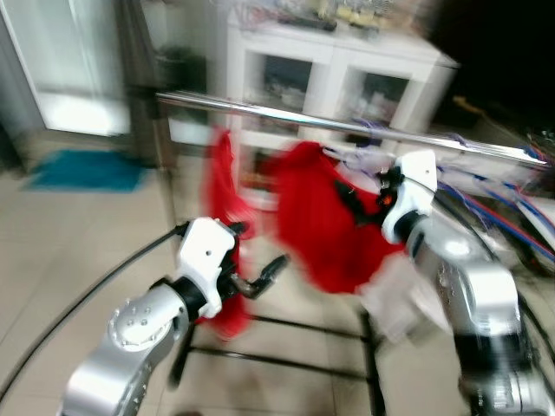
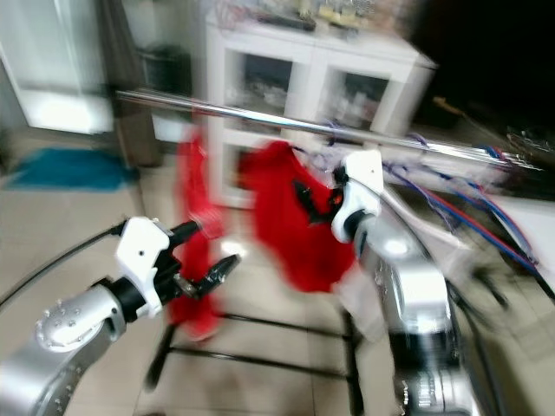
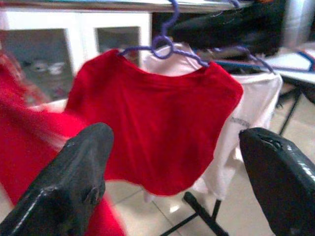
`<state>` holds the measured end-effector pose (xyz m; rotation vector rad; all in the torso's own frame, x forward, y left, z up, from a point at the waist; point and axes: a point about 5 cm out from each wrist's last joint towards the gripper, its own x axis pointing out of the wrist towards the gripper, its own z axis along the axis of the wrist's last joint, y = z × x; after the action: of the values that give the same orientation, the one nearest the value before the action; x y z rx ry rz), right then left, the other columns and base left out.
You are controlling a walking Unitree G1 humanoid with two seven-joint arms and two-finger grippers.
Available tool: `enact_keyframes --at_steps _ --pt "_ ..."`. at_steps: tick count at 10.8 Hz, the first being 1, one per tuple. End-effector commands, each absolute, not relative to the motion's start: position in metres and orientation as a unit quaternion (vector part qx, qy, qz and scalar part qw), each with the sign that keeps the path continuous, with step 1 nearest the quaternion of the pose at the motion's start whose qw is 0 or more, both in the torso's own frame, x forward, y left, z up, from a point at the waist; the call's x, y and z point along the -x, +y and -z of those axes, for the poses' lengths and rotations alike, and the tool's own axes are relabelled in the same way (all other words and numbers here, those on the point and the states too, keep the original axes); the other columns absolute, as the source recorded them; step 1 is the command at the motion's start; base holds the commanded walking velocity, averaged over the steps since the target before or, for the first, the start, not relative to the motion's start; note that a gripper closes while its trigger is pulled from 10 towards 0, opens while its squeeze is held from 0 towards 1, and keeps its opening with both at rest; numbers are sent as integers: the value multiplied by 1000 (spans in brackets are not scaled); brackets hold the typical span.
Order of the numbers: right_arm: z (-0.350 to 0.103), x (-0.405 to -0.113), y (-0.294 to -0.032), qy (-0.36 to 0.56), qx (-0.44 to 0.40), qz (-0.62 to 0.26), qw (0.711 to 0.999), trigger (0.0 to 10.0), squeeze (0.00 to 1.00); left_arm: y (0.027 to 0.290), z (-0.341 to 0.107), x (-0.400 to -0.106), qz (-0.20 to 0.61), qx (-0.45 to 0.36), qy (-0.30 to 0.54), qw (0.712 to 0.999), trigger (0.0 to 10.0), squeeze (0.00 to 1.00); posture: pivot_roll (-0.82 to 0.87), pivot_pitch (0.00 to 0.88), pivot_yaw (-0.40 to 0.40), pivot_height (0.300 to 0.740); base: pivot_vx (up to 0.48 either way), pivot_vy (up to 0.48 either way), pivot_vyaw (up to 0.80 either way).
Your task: Hang hanger
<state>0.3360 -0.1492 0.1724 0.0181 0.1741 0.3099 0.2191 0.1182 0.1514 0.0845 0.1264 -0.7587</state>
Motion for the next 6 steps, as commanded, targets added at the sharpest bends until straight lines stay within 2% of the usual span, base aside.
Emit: enact_keyframes --at_steps 1,3,4,5,6 --pt "-173 -347 -158 83 -3 -124 989 10000 0 110 -152 -217 409 -44 70 909 10000 957 177 22 -119 740 0 0 0" --pt "-176 -364 -165 87 13 -109 990 10000 0 115 -154 -221 363 -52 59 929 10000 898 187 22 -129 740 0 0 0" --pt "-177 -362 -166 82 2 -111 990 10000 0 122 -153 -230 289 -55 58 954 10000 478 192 24 -138 740 0 0 0" --pt "-172 -354 -169 70 -3 -94 993 10000 0 131 -150 -238 219 -50 55 973 10000 306 193 27 -143 740 0 0 0" --pt "-168 -341 -170 49 -40 -82 995 10000 0 137 -143 -241 158 -35 59 985 10000 243 190 28 -145 740 0 0 0"
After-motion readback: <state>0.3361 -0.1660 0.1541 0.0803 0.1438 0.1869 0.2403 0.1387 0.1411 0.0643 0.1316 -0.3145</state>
